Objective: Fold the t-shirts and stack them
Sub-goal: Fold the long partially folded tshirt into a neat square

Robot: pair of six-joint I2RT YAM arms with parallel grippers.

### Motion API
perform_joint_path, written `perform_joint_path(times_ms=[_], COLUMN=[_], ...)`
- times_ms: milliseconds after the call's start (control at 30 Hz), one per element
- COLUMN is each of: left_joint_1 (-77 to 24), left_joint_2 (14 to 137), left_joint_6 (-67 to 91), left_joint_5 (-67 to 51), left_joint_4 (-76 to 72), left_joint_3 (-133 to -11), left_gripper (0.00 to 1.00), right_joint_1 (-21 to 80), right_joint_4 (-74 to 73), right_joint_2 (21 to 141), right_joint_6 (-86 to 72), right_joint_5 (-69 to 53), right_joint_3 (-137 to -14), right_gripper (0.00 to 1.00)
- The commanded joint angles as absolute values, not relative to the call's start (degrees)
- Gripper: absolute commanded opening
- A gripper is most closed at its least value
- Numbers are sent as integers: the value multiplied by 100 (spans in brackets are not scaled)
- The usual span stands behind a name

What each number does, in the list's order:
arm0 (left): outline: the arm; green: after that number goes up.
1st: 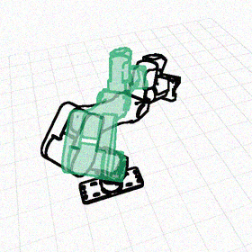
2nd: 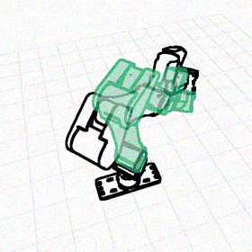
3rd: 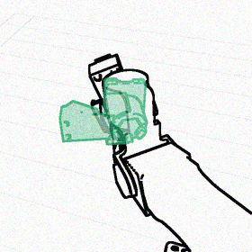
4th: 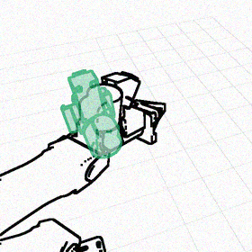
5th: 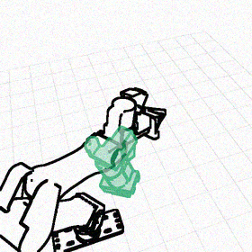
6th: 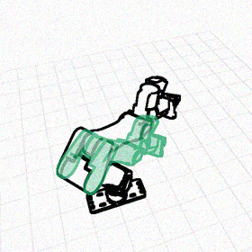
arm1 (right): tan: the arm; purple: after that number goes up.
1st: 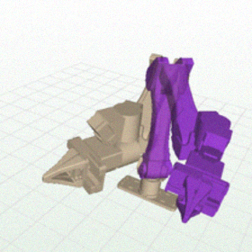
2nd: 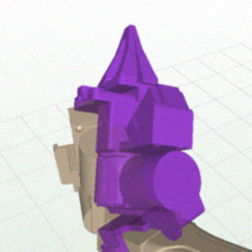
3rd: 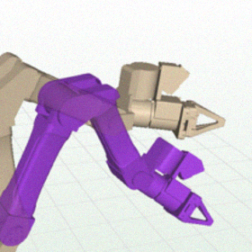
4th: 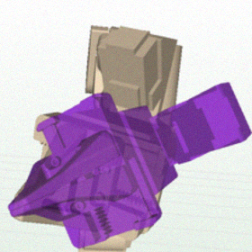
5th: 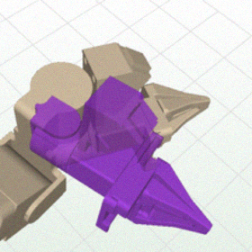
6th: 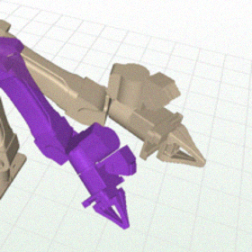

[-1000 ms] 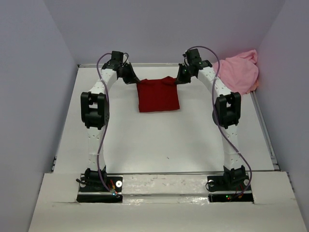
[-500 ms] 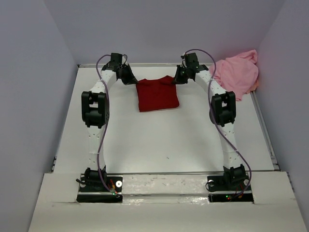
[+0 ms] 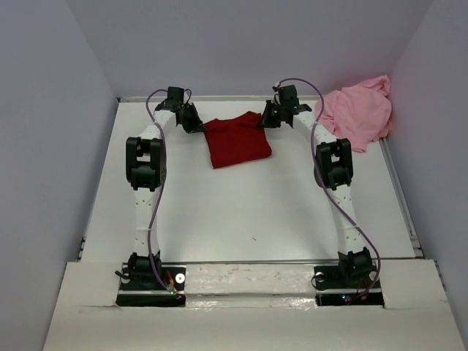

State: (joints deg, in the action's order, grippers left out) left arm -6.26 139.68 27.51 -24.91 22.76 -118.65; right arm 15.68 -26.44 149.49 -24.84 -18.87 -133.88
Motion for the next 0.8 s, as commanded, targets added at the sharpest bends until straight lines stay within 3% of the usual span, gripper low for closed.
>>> perform_joint_path(times_ms=[0, 333, 367, 400, 433, 467, 500, 633, 767], left_joint_1=[-554, -466, -457, -448, -448, -431, -431, -439, -439], left_joint_2=[13931, 13869, 13869, 13860, 13869, 13887, 13895, 13782, 13579], left_joint_6=[2619, 2470, 2470, 2470, 2470, 2470, 2461, 2452, 2443], left_joint_5=[-2417, -2233, -2224, -2215, -2224, -2241, -2250, -2162, -2048], left_joint_4=[2118, 2074, 2083, 2083, 2083, 2092, 2109, 2040, 1855], left_joint_3=[-11945, -11699, -11690, -11689, -11681, -11707, -11724, -11672, -11558], left_gripper=[1, 1, 1, 1, 1, 4, 7, 48, 68], right_joint_1=[1433, 1380, 1380, 1380, 1380, 1380, 1380, 1380, 1380], right_joint_4=[-2153, -2074, -2074, -2074, -2083, -2083, -2083, -1951, -1925], right_joint_2=[15082, 14994, 14968, 14959, 14959, 14968, 14942, 14810, 14739], right_joint_6=[-2566, -2479, -2496, -2513, -2548, -2523, -2522, -2505, -2479], right_joint_5=[-1828, -1609, -1600, -1608, -1756, -1810, -1837, -1846, -1881], right_joint_3=[-13474, -13158, -13140, -13114, -13105, -13113, -13078, -12885, -12876], right_gripper=[1, 1, 5, 30, 45, 51, 56, 58, 59])
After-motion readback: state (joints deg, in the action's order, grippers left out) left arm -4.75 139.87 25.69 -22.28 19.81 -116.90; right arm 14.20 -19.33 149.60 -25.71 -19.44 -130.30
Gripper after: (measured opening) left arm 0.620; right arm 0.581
